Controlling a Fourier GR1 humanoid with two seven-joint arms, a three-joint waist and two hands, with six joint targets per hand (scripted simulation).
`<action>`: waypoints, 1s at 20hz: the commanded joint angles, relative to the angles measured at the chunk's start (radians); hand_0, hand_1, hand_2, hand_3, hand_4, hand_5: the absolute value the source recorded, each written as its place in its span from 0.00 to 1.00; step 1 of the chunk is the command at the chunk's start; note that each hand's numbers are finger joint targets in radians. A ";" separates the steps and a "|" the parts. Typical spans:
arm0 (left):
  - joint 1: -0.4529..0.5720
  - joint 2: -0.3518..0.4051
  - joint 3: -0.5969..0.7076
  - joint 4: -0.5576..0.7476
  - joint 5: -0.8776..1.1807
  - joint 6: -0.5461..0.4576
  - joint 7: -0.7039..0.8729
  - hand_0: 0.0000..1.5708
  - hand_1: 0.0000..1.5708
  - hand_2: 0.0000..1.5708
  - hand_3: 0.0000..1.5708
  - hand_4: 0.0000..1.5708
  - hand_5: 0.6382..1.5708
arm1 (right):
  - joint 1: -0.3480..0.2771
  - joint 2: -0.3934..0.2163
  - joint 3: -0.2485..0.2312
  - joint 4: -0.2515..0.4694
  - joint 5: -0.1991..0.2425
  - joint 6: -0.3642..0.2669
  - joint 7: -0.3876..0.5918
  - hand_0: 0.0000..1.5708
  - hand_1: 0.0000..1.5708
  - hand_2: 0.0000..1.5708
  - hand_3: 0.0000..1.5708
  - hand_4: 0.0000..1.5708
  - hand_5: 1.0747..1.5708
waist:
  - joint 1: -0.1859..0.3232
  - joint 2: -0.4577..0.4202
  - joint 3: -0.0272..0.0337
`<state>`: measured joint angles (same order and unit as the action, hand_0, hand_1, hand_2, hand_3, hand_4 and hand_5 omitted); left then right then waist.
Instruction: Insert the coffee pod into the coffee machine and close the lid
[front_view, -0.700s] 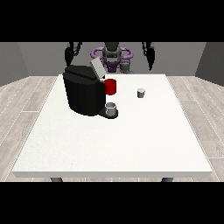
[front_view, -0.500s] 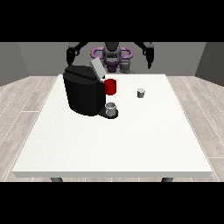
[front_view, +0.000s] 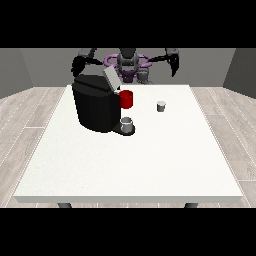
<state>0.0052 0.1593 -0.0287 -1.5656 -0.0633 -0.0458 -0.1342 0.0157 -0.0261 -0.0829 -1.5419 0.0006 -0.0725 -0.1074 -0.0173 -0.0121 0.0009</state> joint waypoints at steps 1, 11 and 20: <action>-0.082 0.039 0.023 0.055 -0.057 0.011 0.033 0.00 0.00 0.00 0.00 0.00 1.00 | 0.004 0.025 0.032 0.001 0.004 -0.054 -0.039 0.00 0.00 0.00 0.00 0.14 1.00 | -0.041 0.024 -0.0008; -0.302 0.127 0.110 0.311 -0.059 -0.053 0.126 0.00 0.00 0.00 0.00 0.00 1.00 | -0.098 0.010 0.068 -0.032 -0.007 -0.044 0.043 0.00 0.00 0.00 0.00 0.08 1.00 | -0.095 0.109 -0.0010; -0.379 0.146 0.146 0.564 -0.111 -0.040 0.047 0.00 0.00 0.00 0.00 0.00 1.00 | -0.140 -0.036 0.031 -0.016 -0.044 -0.007 0.082 0.00 0.00 0.00 0.00 0.22 1.00 | -0.118 0.156 -0.0012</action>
<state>-0.3433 0.2959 0.1101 -1.0949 -0.1423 -0.0958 -0.0573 -0.1012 -0.0264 -0.0223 -1.5545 -0.0197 -0.1025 -0.0685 -0.1202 0.1299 -0.0002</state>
